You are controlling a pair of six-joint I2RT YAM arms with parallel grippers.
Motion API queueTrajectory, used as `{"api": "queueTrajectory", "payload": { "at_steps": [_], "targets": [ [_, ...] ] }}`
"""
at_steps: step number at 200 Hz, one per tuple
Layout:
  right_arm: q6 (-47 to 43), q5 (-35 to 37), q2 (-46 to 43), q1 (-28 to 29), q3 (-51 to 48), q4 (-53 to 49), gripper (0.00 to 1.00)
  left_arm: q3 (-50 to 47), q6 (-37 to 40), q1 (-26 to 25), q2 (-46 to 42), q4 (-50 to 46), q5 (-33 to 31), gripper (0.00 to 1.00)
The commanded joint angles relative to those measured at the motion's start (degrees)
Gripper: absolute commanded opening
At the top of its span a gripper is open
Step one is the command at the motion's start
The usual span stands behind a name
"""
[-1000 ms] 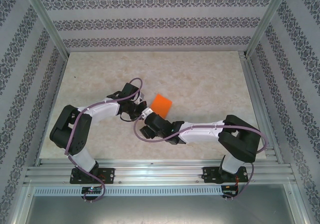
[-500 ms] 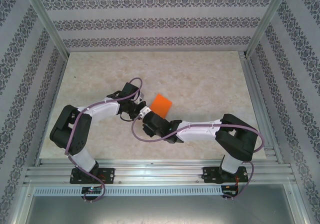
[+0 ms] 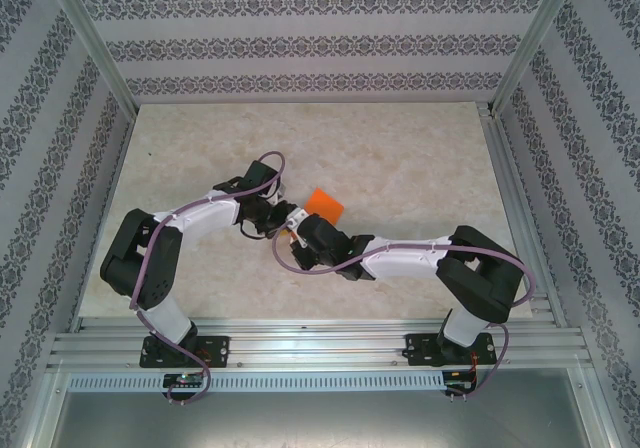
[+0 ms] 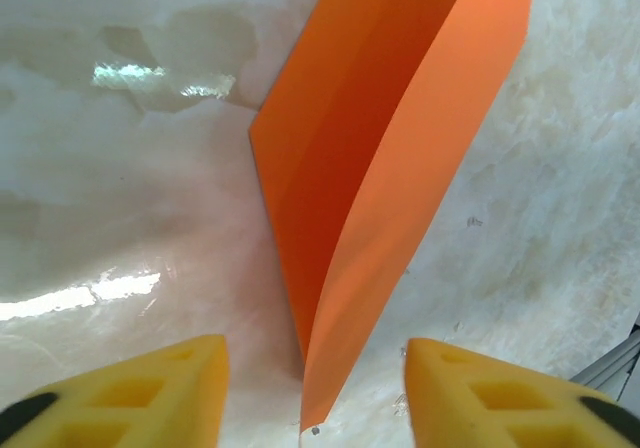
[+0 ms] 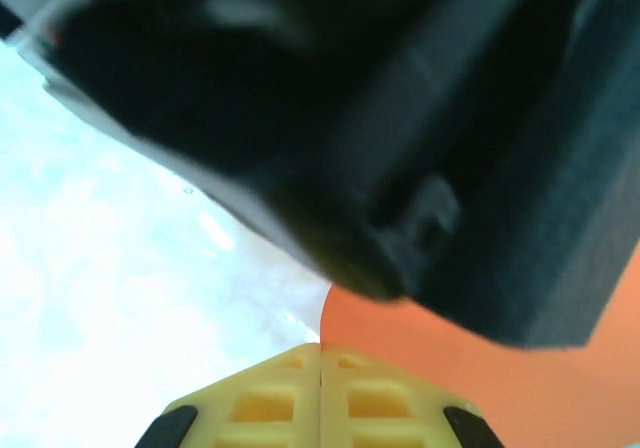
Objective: Fold a paper plane with a square sheet of paper (fold left side to right side)
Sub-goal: Third fold the triangle at the center of the table.
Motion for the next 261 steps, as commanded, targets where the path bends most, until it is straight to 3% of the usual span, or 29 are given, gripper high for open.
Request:
{"api": "queueTrajectory", "payload": {
  "at_steps": [1,12,38,72,90,160,261],
  "targets": [
    [0.5,-4.8,-0.3,-1.6,-2.6,-2.5,0.00,4.1,3.3,2.0,-3.0,-3.1,1.0,0.59],
    [0.5,-5.7,-0.4,-2.1,-3.0,-2.3,0.00,4.9,4.3,3.0,-3.4,-4.1,0.7,0.64],
    [1.3,-8.7,-0.8,-3.7,-4.3,-0.9,0.00,7.1,5.0,4.8,-1.6,-3.4,2.1,0.63],
    [2.6,-11.4,-1.6,-5.6,-6.1,1.2,0.00,11.3,4.5,4.8,5.4,1.4,7.8,0.34],
    [2.6,-11.8,-1.5,-6.0,-5.9,0.8,0.00,14.0,5.3,3.6,9.8,3.1,10.4,0.29],
    [2.7,-14.6,-2.5,-7.7,-6.1,0.6,0.00,25.7,8.3,1.2,25.8,1.9,10.9,0.21],
    [4.4,-22.3,-3.5,-15.3,-5.2,-0.9,0.00,31.9,12.4,-1.8,32.9,-3.6,8.2,0.20]
  ]
}}
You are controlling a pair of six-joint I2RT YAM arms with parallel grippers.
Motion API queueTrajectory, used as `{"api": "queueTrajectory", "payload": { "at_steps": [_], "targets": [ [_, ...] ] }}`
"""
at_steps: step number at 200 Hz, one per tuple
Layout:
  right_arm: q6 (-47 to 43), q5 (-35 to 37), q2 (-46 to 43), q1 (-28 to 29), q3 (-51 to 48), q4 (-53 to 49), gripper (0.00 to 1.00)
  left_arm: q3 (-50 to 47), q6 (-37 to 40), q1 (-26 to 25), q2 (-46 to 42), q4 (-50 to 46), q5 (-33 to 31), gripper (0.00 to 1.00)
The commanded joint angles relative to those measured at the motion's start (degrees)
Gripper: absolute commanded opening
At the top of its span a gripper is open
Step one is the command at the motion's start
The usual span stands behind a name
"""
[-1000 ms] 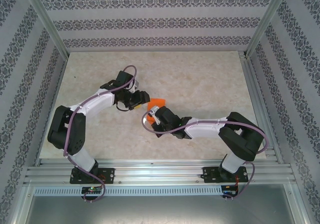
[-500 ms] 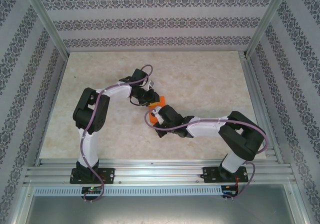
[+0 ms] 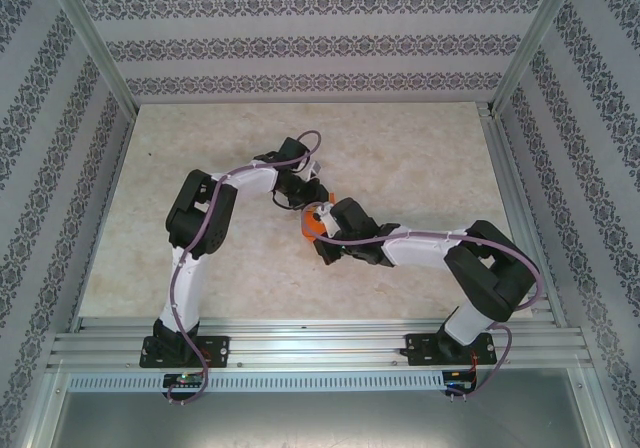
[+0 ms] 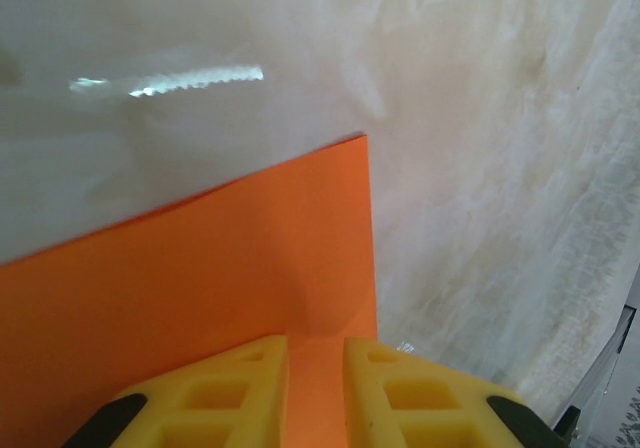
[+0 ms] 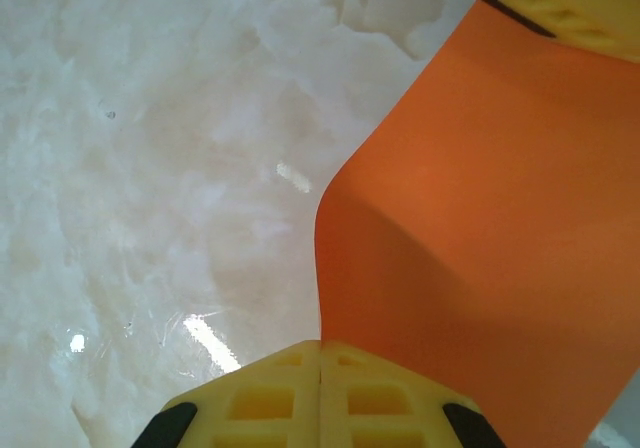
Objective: Fold a paper plane with a square sheet of paper (fold left side to right side)
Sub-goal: Third fold the triangle at the center of the table.
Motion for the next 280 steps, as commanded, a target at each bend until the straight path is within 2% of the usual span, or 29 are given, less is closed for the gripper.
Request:
{"api": "queueTrajectory", "payload": {
  "at_steps": [1,94,173,280],
  "targets": [
    [1.1,-3.2,-1.4,-2.1,0.7,0.2,0.00,1.9,3.0,-1.1,2.2,-3.2,-1.1,0.19],
    [4.6,-11.4,2.3,-11.6,2.2,1.6,0.00,3.7,4.3,-1.3,4.5,-5.7,-3.0,0.17],
    [4.9,-12.3,7.3,-13.5,5.3,0.3,0.00,4.9,4.8,-1.5,5.3,-6.9,-3.8,0.17],
    [5.5,-11.5,7.0,-14.3,3.9,0.0,0.00,5.1,5.0,-1.7,5.5,-7.7,-4.5,0.19]
  ]
}}
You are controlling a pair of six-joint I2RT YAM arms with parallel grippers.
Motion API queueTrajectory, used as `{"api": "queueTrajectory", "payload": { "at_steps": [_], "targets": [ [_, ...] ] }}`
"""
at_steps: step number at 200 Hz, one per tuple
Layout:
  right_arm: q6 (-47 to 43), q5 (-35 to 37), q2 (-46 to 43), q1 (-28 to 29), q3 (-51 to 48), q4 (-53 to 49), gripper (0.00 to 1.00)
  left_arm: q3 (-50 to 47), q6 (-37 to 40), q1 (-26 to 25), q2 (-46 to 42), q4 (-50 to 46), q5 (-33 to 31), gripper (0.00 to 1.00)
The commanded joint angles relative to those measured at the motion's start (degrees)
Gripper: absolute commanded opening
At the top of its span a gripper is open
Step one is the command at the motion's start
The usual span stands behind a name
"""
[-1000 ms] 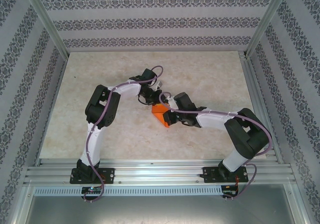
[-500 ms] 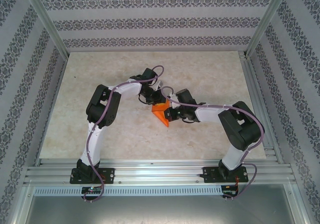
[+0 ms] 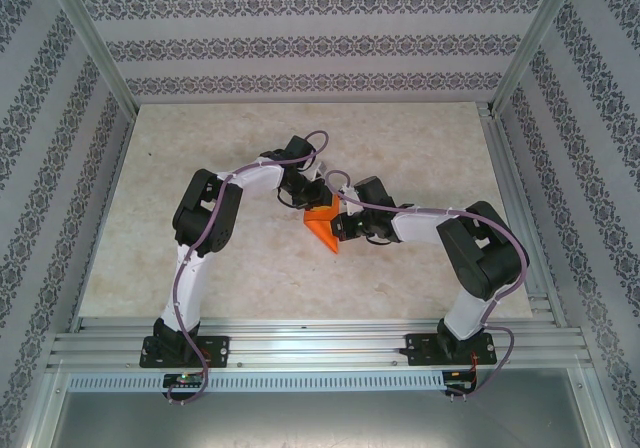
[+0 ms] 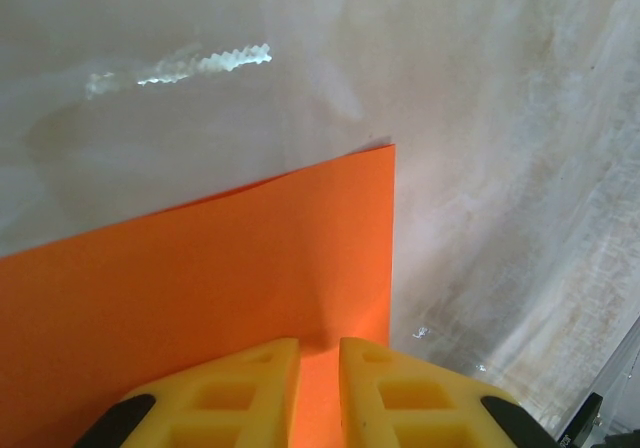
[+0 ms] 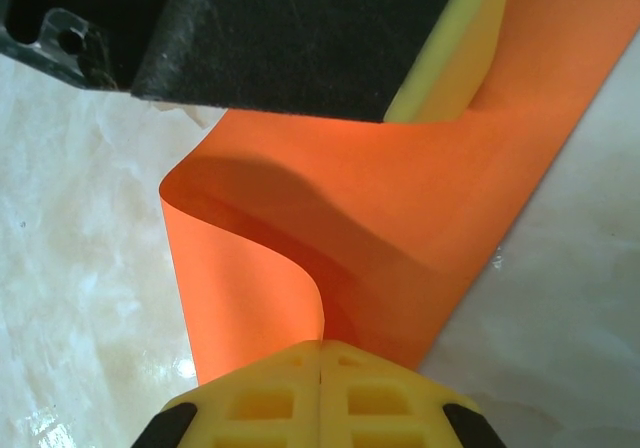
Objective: Fold a paper plane with a square sheet of paper (fold left side to right side)
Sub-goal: Third fold the triangle at the center of the table.
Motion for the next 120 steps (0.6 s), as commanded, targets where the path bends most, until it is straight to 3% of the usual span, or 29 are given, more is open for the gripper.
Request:
{"api": "queueTrajectory", "payload": {
  "at_steps": [1,120],
  "targets": [
    [0.8,-0.1,0.1,-0.3,-0.2,0.9,0.00,0.2,1.8,-0.9,2.9,-2.8,-4.0,0.19],
    [2.6,0.7,-0.4,0.0,-2.1,2.3,0.00,0.1,2.1,-1.0,2.9,-3.1,-4.6,0.19]
  ]
}}
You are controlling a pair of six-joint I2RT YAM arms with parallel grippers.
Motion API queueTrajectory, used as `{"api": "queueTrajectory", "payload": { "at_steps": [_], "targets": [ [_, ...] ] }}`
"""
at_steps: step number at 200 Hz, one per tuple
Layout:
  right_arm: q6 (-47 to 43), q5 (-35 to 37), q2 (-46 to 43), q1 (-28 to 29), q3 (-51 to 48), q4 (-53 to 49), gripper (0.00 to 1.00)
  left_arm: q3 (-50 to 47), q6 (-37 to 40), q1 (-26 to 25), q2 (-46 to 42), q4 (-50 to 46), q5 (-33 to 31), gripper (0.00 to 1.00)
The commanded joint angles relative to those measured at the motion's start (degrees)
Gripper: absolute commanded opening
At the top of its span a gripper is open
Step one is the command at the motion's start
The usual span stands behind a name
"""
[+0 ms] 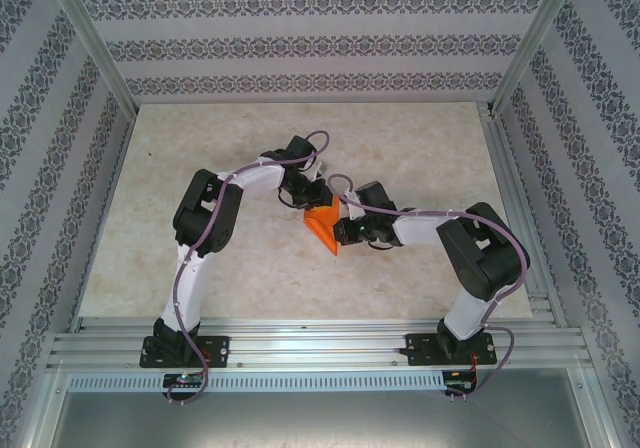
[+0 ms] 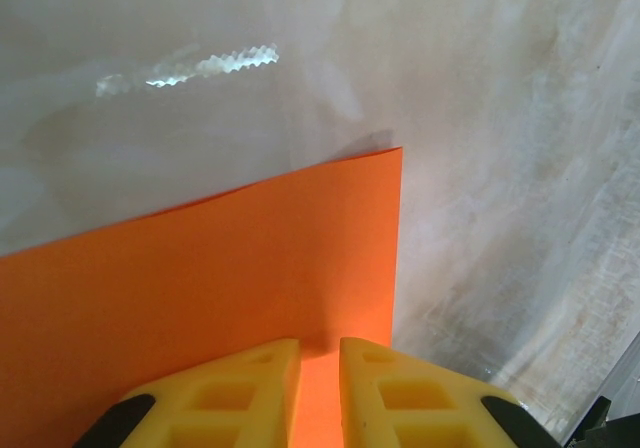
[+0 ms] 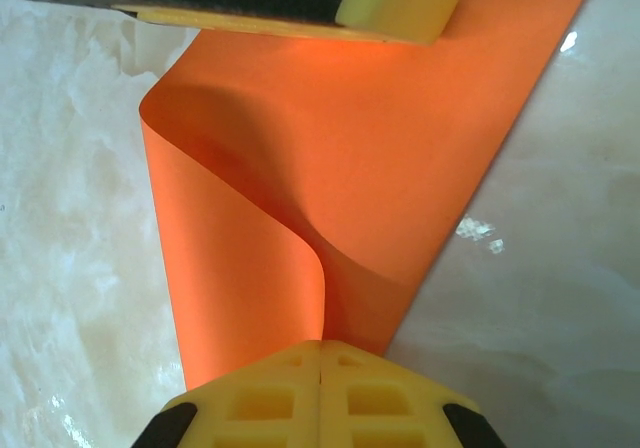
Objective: Fold a paper plane with a square sheet of paper (fold left side to right side)
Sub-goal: Third fold the triangle at the center of the table.
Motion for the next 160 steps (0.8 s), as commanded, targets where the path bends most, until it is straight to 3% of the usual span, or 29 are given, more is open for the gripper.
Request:
{"api": "queueTrajectory", "payload": {
  "at_steps": [1,160],
  "targets": [
    [0.9,0.8,-0.1,0.0,0.4,1.5,0.00,-0.3,1.9,-0.7,2.9,-2.7,-3.8,0.19],
    [0.2,2.1,1.4,-0.7,1.8,-0.8,0.00,-0.3,2.0,-0.9,2.9,-2.9,-3.8,0.19]
  ]
}}
